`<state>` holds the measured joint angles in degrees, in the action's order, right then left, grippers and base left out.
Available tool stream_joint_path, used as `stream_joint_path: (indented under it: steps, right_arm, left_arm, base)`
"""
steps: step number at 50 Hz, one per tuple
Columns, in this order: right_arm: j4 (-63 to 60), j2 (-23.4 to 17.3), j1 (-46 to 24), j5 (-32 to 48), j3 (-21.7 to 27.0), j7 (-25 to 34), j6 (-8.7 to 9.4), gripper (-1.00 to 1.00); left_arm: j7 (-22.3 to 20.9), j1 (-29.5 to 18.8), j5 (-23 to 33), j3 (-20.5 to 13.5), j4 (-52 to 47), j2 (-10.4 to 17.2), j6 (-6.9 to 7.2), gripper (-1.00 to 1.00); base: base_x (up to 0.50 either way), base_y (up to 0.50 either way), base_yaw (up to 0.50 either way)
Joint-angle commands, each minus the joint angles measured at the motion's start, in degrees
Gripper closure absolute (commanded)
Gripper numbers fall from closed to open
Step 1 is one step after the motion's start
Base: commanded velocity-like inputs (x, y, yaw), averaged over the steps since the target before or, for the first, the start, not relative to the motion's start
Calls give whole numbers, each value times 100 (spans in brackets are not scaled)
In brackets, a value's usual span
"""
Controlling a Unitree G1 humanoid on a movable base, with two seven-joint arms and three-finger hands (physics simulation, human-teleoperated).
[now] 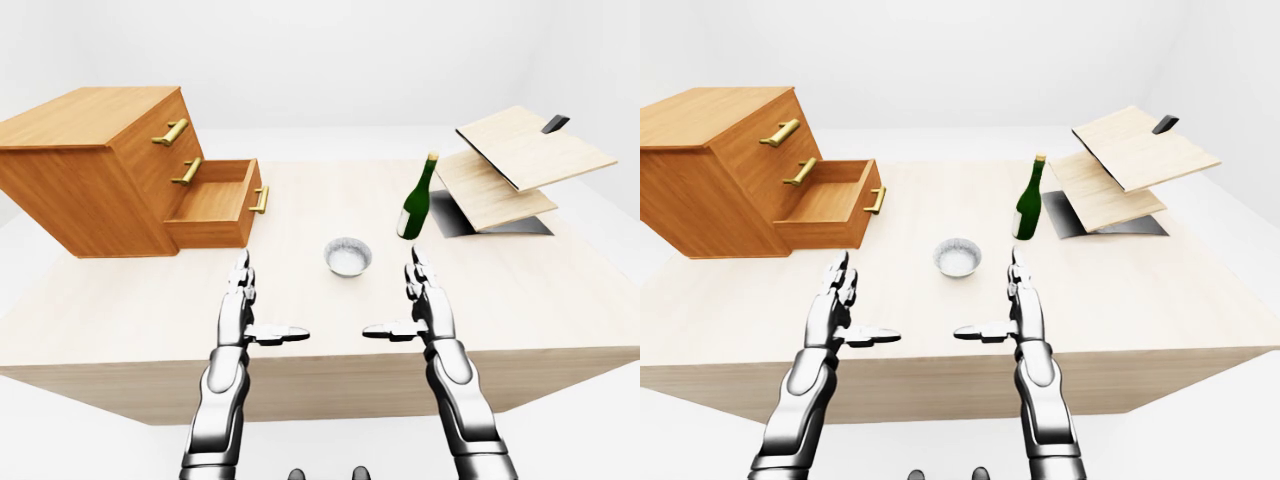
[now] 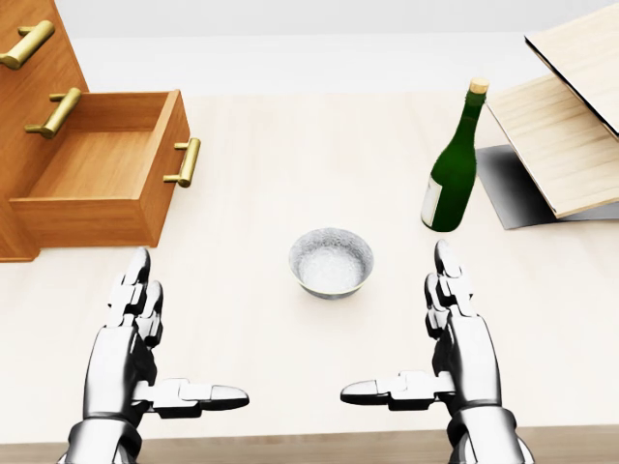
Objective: Put the bowl on top of the cabinet.
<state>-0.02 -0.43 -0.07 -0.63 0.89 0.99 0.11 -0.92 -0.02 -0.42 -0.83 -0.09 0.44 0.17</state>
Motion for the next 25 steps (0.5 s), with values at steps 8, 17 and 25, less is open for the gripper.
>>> stream_joint_path:
  steps: [8, 17, 25]
  right_arm:
    - [-79, -67, 7, -108, 133, 169, 51, -100]
    - [-283, -86, 22, -108, 162, 175, 212, -100]
    - [-648, -124, -2, -127, 238, 172, 489, -100]
  left_arm:
    - [-157, 13, -63, -136, -141, 73, 139, -100]
    - [-171, 40, -53, -152, -339, 84, 285, -100]
    - [-206, 46, -103, -226, -722, 117, 483, -100]
  base:
    - [0, 0, 0]
    - [0, 0, 0]
    - [0, 0, 0]
